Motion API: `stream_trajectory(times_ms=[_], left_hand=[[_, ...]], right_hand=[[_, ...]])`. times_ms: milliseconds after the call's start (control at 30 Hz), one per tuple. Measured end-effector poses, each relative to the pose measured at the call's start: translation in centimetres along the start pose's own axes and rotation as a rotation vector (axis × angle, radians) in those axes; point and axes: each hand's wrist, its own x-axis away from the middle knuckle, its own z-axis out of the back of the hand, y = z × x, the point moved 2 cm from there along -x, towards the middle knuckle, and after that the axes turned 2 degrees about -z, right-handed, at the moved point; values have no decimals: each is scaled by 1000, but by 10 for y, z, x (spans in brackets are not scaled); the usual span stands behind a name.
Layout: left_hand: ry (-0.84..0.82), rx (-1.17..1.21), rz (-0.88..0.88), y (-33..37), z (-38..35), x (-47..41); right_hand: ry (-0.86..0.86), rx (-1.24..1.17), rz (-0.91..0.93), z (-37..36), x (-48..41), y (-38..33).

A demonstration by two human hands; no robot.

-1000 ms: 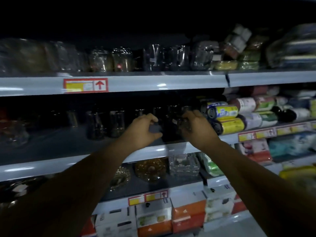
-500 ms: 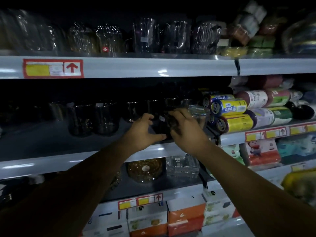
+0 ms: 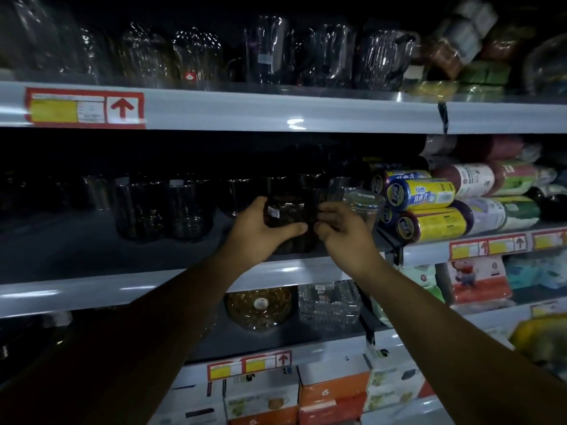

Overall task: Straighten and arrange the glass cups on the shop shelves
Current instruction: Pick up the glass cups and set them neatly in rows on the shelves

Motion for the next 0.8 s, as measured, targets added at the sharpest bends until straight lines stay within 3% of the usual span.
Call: stream_trajectory(times_ms=[200,433,633,800], left_hand=[[16,132,0,16,49,22],[-11,153,49,26,135,65],[193,159,65,8,212,97],[406,0,93,-23,270,113]], right_hand=[[-182,-88,20,-28,19,-29],[-317,-29,121,-96,45,-86],[-393,62,222,-186,68,-136],[-310,144,239,-271,70,-154]])
